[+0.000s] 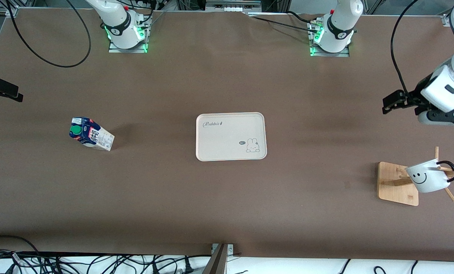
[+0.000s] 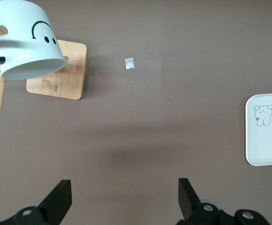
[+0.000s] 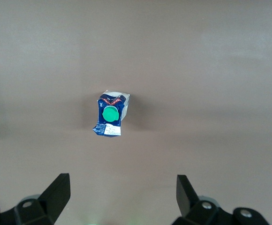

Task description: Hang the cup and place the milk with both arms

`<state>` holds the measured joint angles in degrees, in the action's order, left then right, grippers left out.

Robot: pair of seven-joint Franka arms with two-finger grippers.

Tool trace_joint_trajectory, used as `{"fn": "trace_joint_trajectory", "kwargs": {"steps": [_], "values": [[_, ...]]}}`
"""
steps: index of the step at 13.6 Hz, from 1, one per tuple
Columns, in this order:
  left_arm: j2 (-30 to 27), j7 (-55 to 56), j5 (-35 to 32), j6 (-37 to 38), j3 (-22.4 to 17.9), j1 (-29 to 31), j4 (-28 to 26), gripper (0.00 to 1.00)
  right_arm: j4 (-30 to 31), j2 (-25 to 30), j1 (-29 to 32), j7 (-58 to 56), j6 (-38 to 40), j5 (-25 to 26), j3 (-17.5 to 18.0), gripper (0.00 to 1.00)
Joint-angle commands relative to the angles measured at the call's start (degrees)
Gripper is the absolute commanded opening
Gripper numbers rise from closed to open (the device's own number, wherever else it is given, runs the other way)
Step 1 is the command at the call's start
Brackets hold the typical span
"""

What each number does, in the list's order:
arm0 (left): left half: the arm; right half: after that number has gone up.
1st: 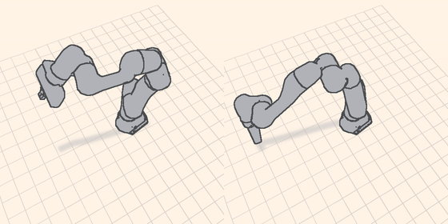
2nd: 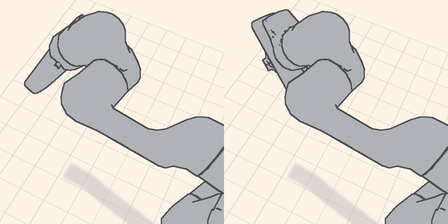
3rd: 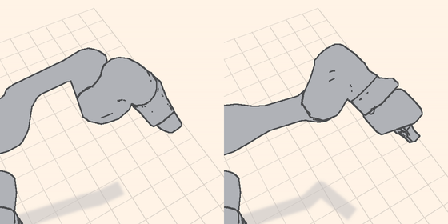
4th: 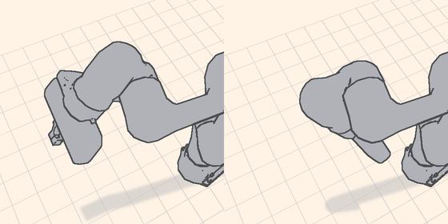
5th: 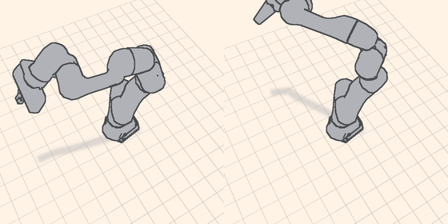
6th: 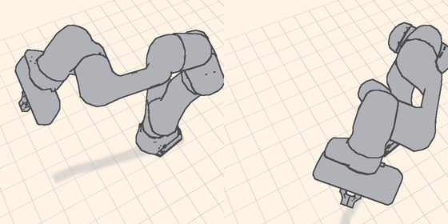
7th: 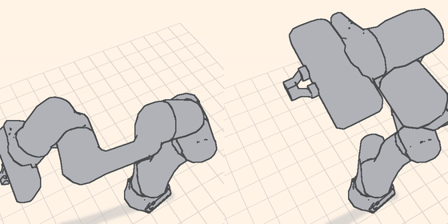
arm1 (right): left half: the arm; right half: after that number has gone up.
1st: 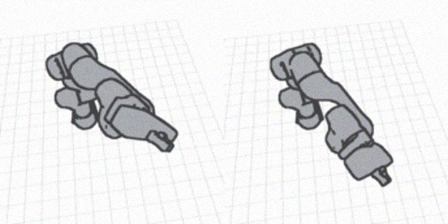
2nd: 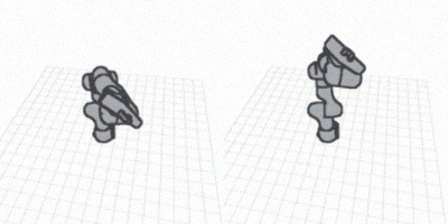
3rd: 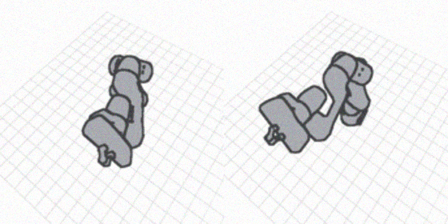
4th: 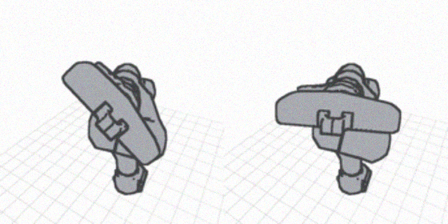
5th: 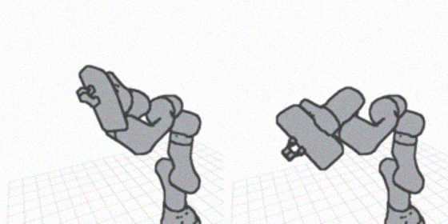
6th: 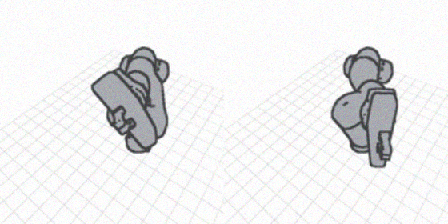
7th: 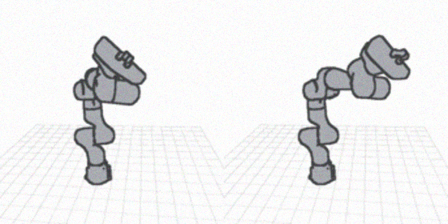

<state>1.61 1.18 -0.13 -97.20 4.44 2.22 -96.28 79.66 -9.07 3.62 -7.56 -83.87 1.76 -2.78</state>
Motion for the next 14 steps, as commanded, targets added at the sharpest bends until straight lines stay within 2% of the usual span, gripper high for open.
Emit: {"fn": "trace_joint_trajectory", "kwargs": {"steps": [1, 4, 7, 14], "values": [[-3.27, 0.75, -0.66, -3.34, -1.01, -1.43, -3.82, 1.0, 0.06, 0.45, 0.16, -1.23, -0.15, 0.7, 0.58, 1.0], [-4.07, 3.11, -0.92, -3.09, -2.42, -2.49, -3.91, 1.0, -0.03, 0.45, 0.16, -1.32, -0.15, 0.71, 0.49, 1.0], [-3.28, 1.03, -0.84, 0.33, -2.07, -2.4, -3.04, 1.0, -0.03, 0.37, 0.16, -1.32, -0.15, 0.79, 0.49, 1.0], [-2.58, 0.93, -0.93, 0.69, -1.72, -2.4, -1.72, 1.0, -0.03, 0.37, 0.16, -1.14, -0.24, 0.71, 0.58, 1.0]]}}
